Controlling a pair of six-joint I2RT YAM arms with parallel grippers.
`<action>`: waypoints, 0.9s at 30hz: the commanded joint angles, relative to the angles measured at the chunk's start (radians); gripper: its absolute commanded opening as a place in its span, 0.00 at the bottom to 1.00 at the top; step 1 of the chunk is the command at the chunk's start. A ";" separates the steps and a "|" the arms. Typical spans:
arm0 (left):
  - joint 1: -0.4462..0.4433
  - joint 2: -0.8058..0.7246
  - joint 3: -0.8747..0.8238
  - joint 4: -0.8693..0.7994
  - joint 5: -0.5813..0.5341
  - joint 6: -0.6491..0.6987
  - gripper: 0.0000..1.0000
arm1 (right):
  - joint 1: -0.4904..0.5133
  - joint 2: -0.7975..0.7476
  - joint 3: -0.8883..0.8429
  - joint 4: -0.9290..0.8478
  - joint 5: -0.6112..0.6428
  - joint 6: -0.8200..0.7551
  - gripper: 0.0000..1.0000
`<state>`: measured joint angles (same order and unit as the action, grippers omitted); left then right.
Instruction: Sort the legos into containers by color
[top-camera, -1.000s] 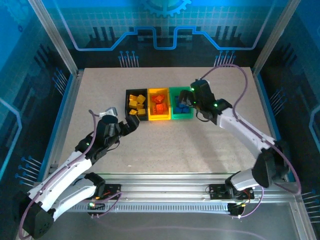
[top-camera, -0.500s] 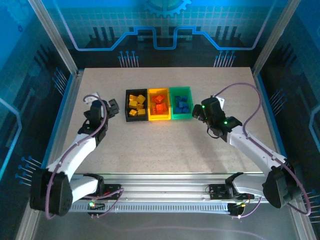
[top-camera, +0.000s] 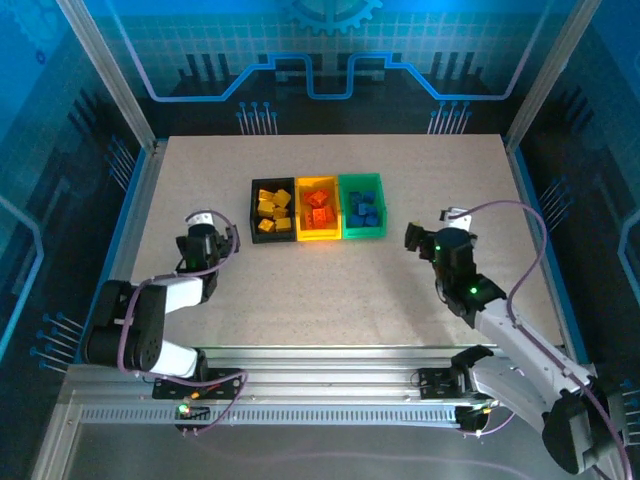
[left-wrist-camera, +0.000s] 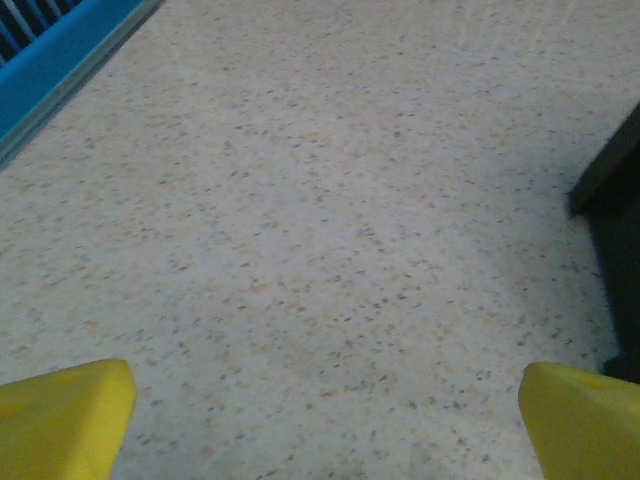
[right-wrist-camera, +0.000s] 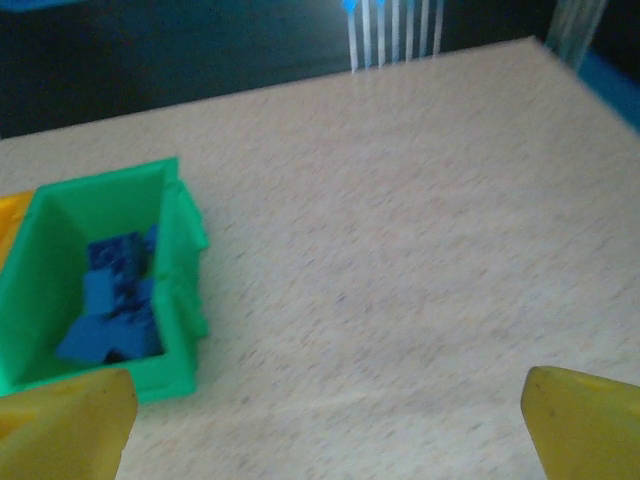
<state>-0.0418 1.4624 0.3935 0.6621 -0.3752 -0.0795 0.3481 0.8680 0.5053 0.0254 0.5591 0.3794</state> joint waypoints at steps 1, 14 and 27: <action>0.005 0.098 -0.042 0.343 0.108 0.058 0.99 | -0.094 -0.022 -0.048 0.190 0.050 -0.170 1.00; 0.007 0.089 -0.030 0.291 0.104 0.050 0.99 | -0.221 0.496 -0.145 0.738 -0.118 -0.306 1.00; 0.007 0.089 -0.028 0.290 0.108 0.053 0.99 | -0.280 0.626 -0.117 0.799 -0.309 -0.313 1.00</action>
<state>-0.0418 1.5497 0.3656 0.9199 -0.2893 -0.0448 0.0776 1.4822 0.4038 0.7364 0.2607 0.0696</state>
